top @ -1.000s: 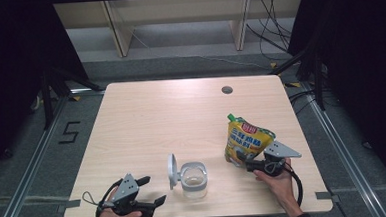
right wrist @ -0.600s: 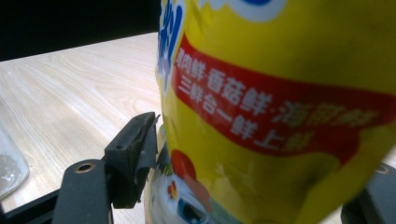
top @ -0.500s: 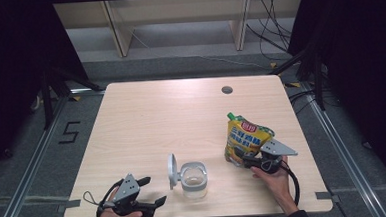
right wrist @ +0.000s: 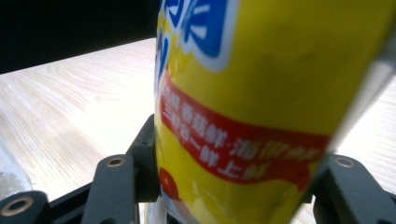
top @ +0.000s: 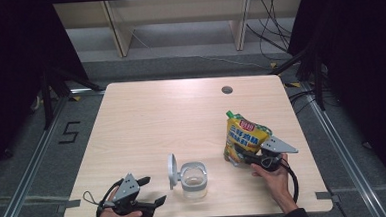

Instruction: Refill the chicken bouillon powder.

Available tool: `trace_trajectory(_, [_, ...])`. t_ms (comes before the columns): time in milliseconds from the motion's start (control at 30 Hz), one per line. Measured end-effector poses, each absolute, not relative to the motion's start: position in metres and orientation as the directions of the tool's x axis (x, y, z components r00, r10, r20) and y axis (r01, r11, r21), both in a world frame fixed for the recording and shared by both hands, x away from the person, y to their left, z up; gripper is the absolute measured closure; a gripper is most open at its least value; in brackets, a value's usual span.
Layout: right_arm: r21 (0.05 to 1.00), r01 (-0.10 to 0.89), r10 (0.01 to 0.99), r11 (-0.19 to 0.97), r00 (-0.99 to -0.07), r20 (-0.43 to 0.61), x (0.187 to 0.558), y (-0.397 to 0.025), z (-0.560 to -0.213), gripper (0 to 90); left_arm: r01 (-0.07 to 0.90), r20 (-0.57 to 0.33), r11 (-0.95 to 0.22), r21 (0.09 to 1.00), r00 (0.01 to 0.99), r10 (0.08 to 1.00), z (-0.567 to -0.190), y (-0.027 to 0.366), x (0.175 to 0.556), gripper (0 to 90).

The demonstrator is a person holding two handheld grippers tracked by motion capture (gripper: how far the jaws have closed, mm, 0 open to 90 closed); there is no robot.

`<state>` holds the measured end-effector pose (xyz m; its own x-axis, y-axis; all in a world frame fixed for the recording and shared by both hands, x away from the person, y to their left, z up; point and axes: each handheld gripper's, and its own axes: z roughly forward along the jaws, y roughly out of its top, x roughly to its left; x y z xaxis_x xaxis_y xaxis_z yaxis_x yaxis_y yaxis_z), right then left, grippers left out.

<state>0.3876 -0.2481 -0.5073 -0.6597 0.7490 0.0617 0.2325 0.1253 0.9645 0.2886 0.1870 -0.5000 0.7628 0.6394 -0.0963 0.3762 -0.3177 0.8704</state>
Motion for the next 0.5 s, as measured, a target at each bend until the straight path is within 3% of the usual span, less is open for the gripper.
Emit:
trace_trajectory(267, [0.958,0.255,0.793,0.134,-0.606,0.051,0.376,-0.239,-0.499,48.6,0.384,-0.102,-0.310,0.870,0.754,0.649,-0.499,0.188,0.288,14.9])
trace_trajectory(400, [0.951,0.234,0.779,0.201,-0.626,-0.011,0.373,-0.242,-0.493,48.7,0.384,-0.100,-0.310,0.870,0.753,0.650,-0.499,0.189,0.288,14.9])
trace_trajectory(500, [0.958,0.219,0.768,0.184,-0.640,-0.001,0.368,-0.242,-0.490,48.8,0.363,-0.078,-0.325,0.873,0.762,0.643,-0.499,0.190,0.289,15.0])
